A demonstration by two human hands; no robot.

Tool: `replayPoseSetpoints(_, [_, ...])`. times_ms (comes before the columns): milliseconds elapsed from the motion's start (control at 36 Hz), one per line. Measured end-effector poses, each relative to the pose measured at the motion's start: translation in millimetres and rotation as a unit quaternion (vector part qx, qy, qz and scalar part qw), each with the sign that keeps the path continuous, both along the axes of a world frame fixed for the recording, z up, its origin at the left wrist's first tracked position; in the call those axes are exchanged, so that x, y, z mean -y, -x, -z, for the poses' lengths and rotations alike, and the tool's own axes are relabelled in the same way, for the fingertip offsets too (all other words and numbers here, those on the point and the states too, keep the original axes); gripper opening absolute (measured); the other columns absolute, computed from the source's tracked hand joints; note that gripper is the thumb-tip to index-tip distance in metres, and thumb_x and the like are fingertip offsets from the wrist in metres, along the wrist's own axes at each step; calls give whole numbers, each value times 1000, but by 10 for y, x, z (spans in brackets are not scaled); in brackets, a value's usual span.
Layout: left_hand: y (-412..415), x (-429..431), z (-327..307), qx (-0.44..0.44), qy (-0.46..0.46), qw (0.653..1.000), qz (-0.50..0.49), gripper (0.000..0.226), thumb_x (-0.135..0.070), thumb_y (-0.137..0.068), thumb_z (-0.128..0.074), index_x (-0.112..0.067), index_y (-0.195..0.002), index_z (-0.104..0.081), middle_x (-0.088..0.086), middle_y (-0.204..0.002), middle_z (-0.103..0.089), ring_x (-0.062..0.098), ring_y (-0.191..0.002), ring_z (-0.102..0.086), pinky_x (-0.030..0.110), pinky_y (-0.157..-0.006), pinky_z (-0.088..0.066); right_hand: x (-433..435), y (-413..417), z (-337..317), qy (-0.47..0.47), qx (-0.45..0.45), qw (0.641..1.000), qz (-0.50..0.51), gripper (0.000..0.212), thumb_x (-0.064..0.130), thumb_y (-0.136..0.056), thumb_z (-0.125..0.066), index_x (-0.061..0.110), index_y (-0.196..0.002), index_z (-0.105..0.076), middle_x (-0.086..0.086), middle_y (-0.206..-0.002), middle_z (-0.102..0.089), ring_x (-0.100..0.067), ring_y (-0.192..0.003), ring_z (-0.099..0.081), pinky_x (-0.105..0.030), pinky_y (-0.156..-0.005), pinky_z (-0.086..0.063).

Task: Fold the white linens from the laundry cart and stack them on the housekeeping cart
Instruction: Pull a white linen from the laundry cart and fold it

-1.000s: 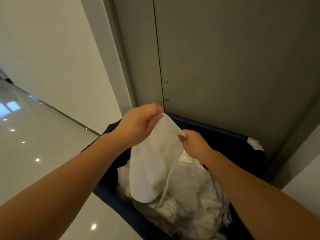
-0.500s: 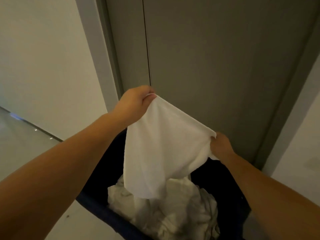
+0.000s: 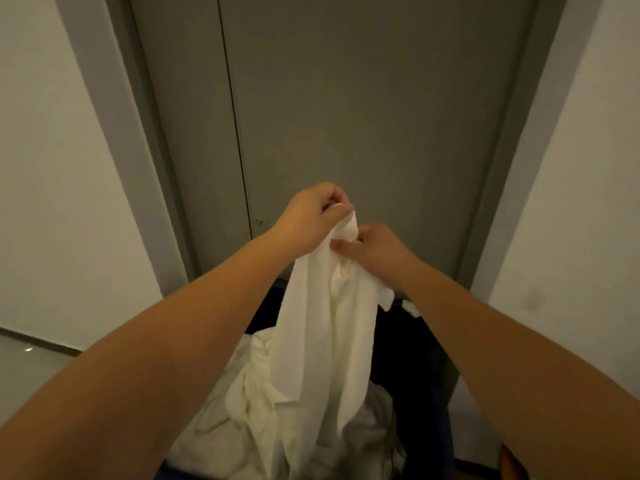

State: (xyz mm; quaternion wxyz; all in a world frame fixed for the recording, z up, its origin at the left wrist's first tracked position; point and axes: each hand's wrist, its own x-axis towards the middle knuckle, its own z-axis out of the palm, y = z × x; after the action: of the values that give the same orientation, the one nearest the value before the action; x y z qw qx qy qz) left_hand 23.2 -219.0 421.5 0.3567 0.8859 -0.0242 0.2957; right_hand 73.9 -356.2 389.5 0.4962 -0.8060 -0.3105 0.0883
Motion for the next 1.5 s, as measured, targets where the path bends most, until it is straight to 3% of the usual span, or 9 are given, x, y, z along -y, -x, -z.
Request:
replayPoseSetpoints(194, [66, -311, 475, -150, 84, 982, 81, 42, -28, -79, -78, -23, -114, -55, -6, -107, -65, 10, -93, -63, 26, -77, -53, 201, -80, -137, 2, 15, 994, 107, 14, 32, -89, -64, 19, -91, -70, 7, -80, -67, -7, -74, -63, -21, -58, -46])
replayPoseSetpoints(306, [113, -403, 825, -250, 73, 960, 99, 21, -27, -80, -78, -19, -93, -64, -4, -96, -68, 15, -88, -66, 28, -75, -55, 324, -129, -320, 11, 29, 988, 149, 11, 31, -90, -64, 22, -93, -69, 6, -83, -65, -11, -77, -61, -28, -67, -47])
replayPoseSetpoints(417, [136, -575, 997, -242, 109, 963, 50, 27, -30, -78, -79, -10, -92, -67, 7, -93, -70, 21, -84, -67, 39, -78, -54, 517, -181, -403, 7, 38, 976, 215, 13, 30, -90, -63, 20, -94, -70, 0, -88, -67, -19, -81, -63, -34, -73, -48])
replayPoseSetpoints(556, [113, -692, 820, -138, 120, 983, -18, 23, -23, -82, -75, -4, -84, -63, 9, -82, -63, 19, -69, -57, 29, -57, -42, 723, -230, -370, 37, 37, 962, 267, 21, 33, -89, -64, 14, -95, -70, -5, -89, -66, -27, -84, -64, -37, -75, -50])
replayPoseSetpoints(667, [54, -747, 643, -145, 141, 979, -28, 39, -32, -80, -77, 2, -91, -63, 13, -84, -66, 23, -68, -60, 30, -57, -44, 812, -187, -274, 123, -19, 965, 233, 35, 44, -78, -75, 17, -97, -67, -1, -90, -63, -19, -80, -61, -36, -73, -49])
replayPoseSetpoints(889, [4, -744, 595, -168, 128, 976, -60, 31, -32, -83, -74, -3, -93, -65, 6, -85, -64, 19, -71, -60, 27, -55, -46, 985, -357, -51, 166, -115, 953, 225, 34, 8, -76, -77, 8, -108, -66, -16, -110, -59, -34, -99, -56, -48, -92, -50])
replayPoseSetpoints(1139, [-90, -152, 429, -179, 32, 979, 95, 16, -13, -84, -71, -24, -97, -69, -13, -92, -66, -4, -78, -61, 17, -66, -50, 513, -273, -27, 197, 53, 979, 2, 91, 43, -70, -81, 35, -147, -32, 10, -150, -33, -14, -133, -36, -26, -98, -31])
replayPoseSetpoints(1250, [-169, 6, 418, -143, 21, 983, 114, 30, -5, -72, -78, -27, -83, -61, -12, -76, -59, -3, -62, -53, 19, -62, -45, 395, -222, -80, 184, 53, 980, -58, 55, 32, -75, -80, 30, -125, -58, 15, -115, -59, 3, -95, -54, -6, -73, -37])
replayPoseSetpoints(1500, [-187, 0, 628, -106, 117, 978, 134, 42, -3, -68, -79, -25, -85, -48, 2, -83, -58, 16, -71, -53, 37, -66, -46, 318, -236, 144, 186, 63, 980, -25, 18, 31, -83, -73, 18, -95, -71, 0, -84, -66, -9, -73, -59, -21, -66, -45])
